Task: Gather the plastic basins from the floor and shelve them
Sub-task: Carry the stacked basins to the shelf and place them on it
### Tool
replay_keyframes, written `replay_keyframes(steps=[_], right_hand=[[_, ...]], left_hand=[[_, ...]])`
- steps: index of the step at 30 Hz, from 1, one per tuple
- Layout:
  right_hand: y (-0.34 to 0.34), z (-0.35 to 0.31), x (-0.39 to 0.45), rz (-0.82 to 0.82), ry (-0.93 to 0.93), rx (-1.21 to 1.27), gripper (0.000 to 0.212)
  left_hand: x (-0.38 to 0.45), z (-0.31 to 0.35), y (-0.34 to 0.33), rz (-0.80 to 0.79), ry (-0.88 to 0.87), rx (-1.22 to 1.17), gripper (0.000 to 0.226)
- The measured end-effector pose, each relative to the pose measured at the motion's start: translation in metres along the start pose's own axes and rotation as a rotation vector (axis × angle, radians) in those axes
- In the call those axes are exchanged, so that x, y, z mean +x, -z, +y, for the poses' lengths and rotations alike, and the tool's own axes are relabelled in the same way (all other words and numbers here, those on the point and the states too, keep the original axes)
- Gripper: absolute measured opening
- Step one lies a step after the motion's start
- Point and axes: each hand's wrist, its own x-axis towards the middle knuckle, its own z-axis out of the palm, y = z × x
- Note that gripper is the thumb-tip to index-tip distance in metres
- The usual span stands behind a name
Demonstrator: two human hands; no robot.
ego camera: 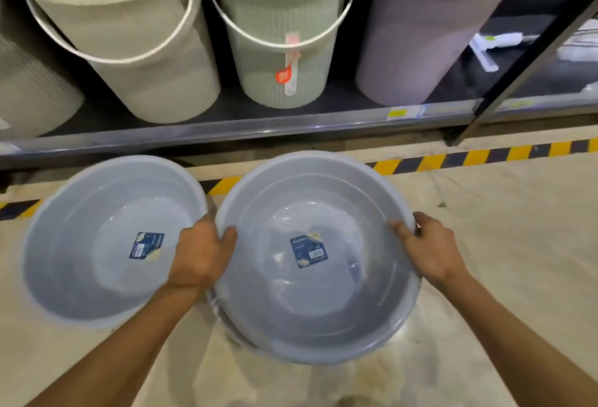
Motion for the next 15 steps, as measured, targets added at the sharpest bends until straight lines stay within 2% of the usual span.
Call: replay_keyframes(steps=[11,15], right_hand=[[-0.056,0.005,0.014,-0.038,0.112,-0.085,0.032],[-0.065,0.005,0.015,-0.003,0.128,-0.15,0.029]], left_hand=[[-0.001,-0.049,-0.005,-0.018,-0.016,0.081,0.029],[-0.004,-0.053,-0.006,-0.039,-0.026,0.125,0.028]])
